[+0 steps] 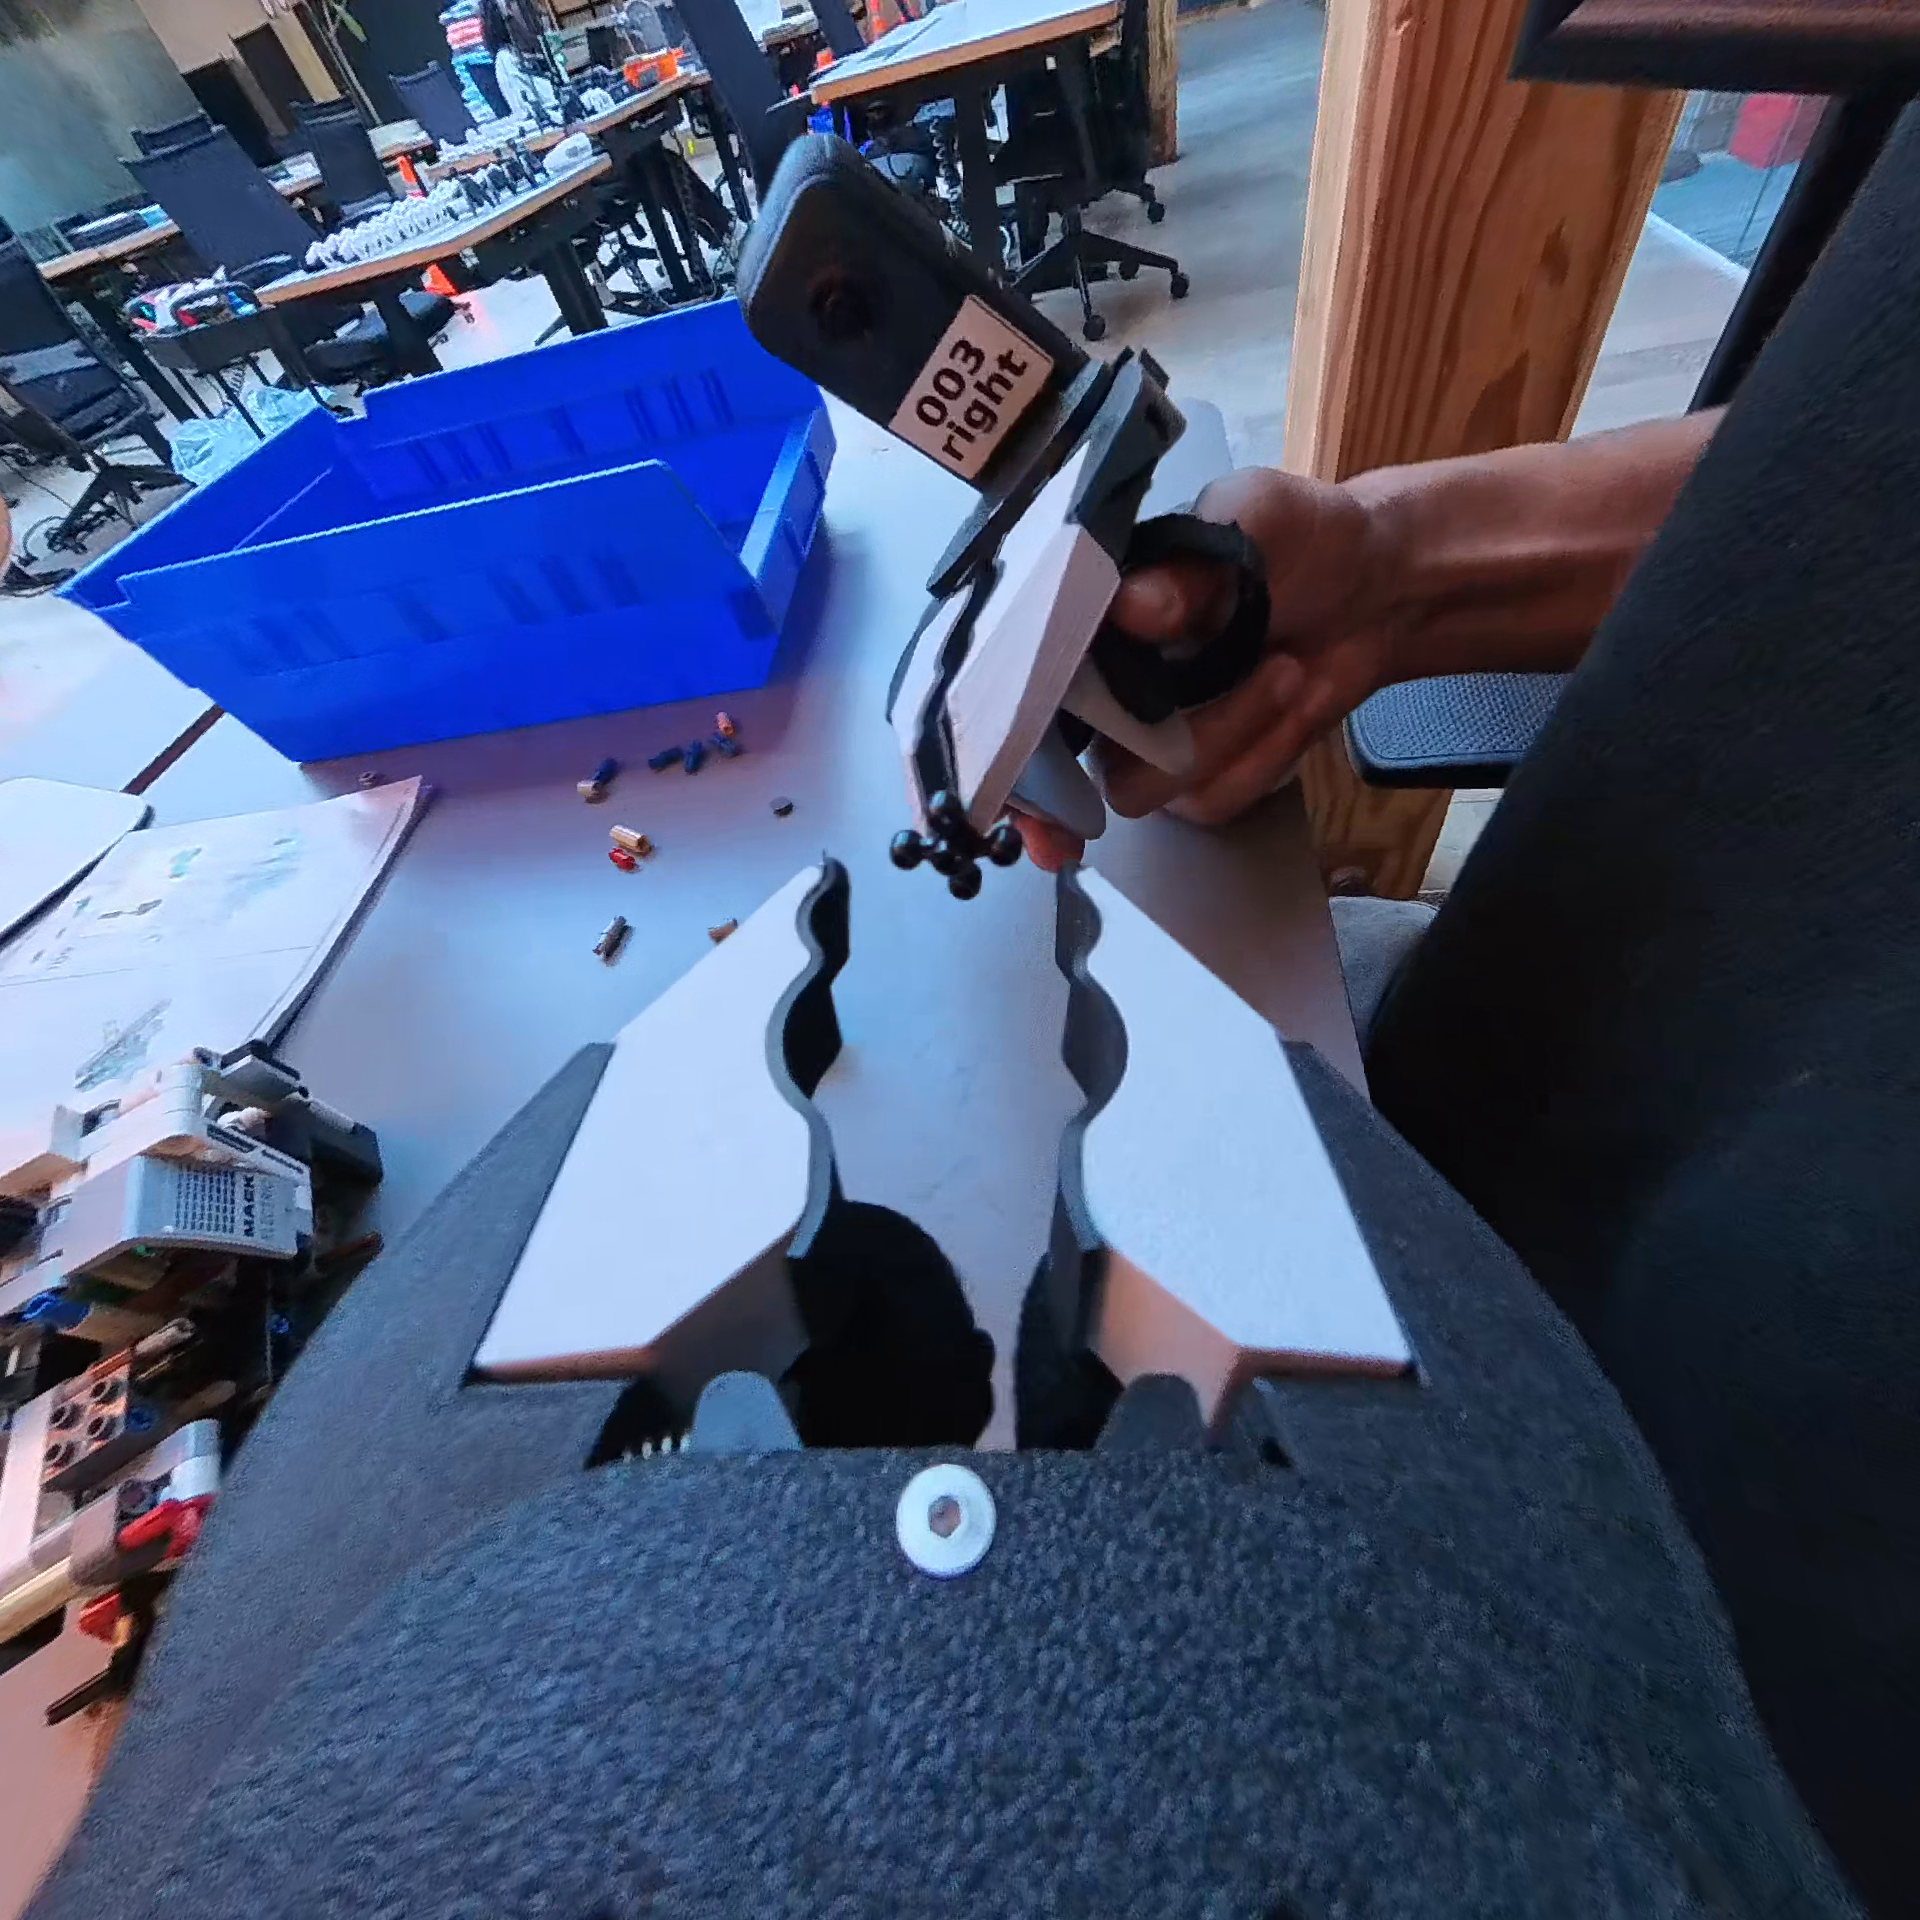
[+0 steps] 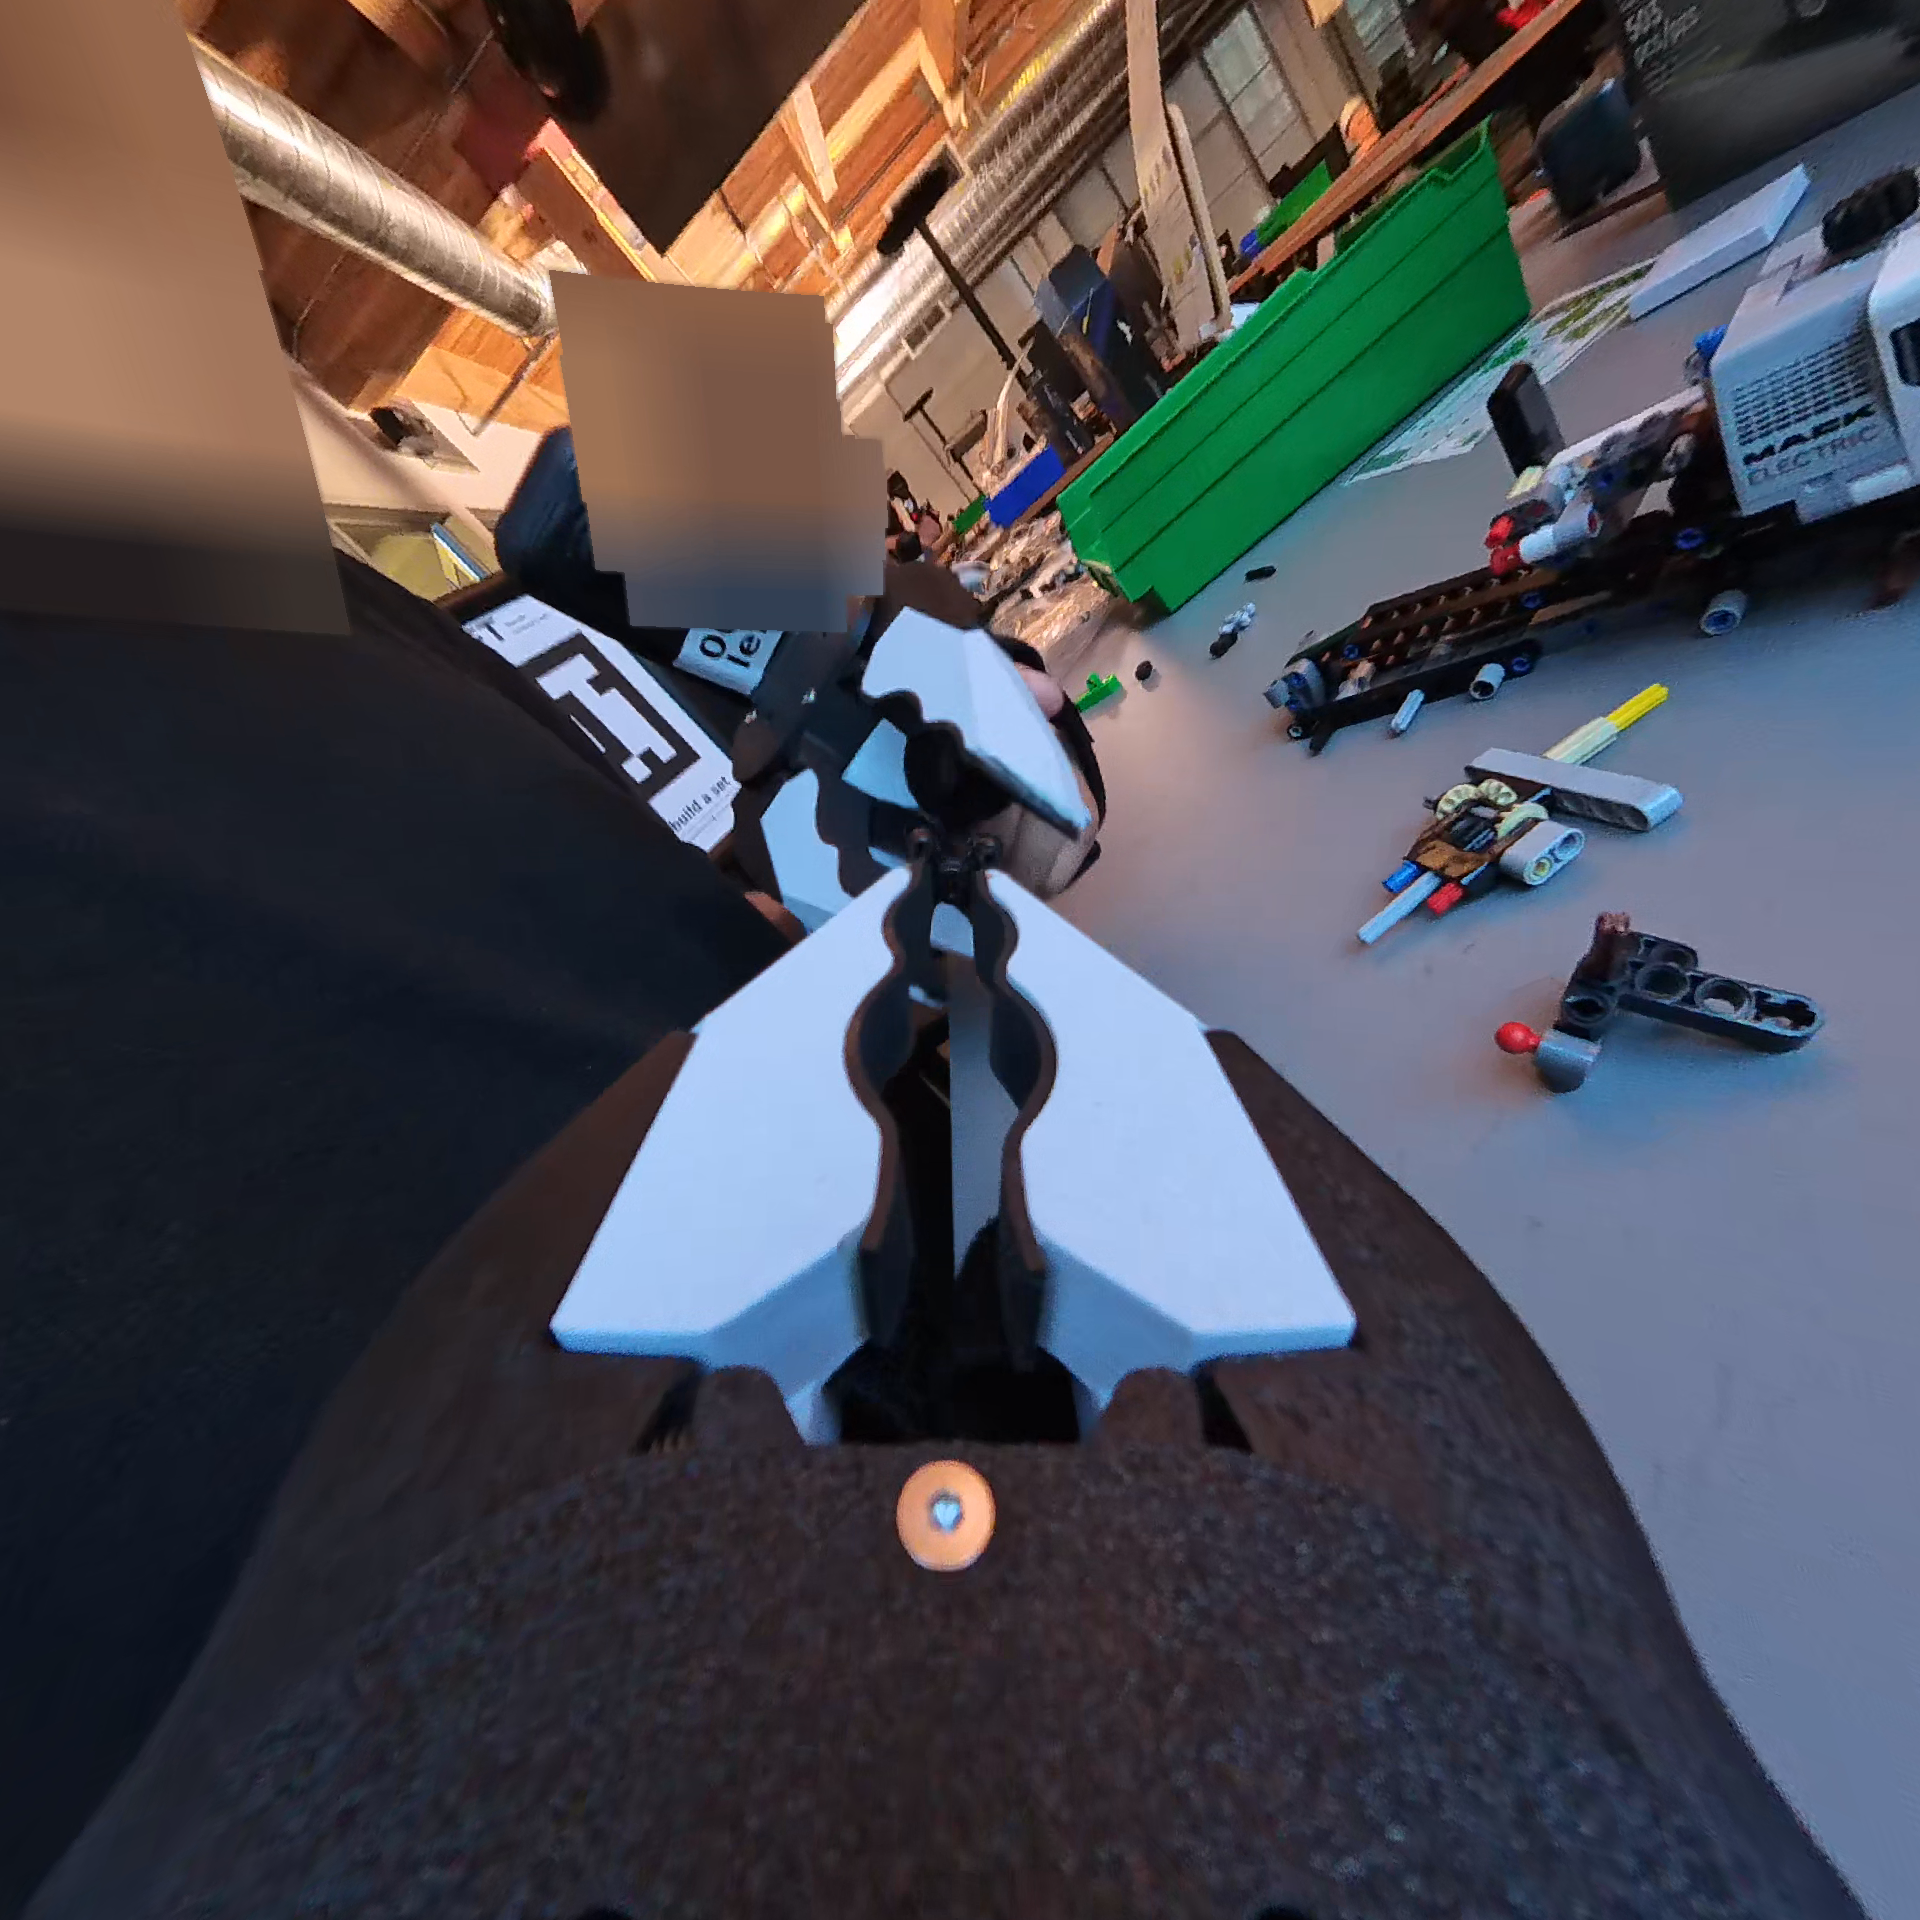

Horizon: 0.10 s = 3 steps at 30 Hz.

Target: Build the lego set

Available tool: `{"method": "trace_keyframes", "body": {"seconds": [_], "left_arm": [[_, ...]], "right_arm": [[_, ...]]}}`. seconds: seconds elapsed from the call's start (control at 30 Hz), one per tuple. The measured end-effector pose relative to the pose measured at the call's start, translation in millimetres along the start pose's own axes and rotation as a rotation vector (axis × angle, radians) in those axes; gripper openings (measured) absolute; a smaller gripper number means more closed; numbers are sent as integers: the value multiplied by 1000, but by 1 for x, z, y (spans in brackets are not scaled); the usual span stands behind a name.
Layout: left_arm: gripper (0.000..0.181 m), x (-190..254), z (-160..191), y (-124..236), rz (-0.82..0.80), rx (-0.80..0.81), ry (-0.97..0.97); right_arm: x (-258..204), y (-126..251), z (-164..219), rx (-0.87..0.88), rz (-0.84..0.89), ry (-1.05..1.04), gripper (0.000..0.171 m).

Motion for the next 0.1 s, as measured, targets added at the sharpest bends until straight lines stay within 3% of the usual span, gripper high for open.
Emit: {"method": "trace_keyframes", "body": {"seconds": [0.03, 0.1], "left_arm": [[39, 0, 0, 0, 8, -4, 2], [37, -1, 0, 1, 15, 1, 1]], "right_arm": [[1, 0, 1, -17, 5, 9, 6], [0, -2, 1, -45, -4, 11, 6]]}}
Point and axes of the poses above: each gripper's, where its closed fingertips meet, y back along the fingers, z out of its underside, x = y × z across the jaws, the point moved 8 cm from there along y, back along the fingers, and after that the axes turned 14 degrees about z, right-handed, at the moved point
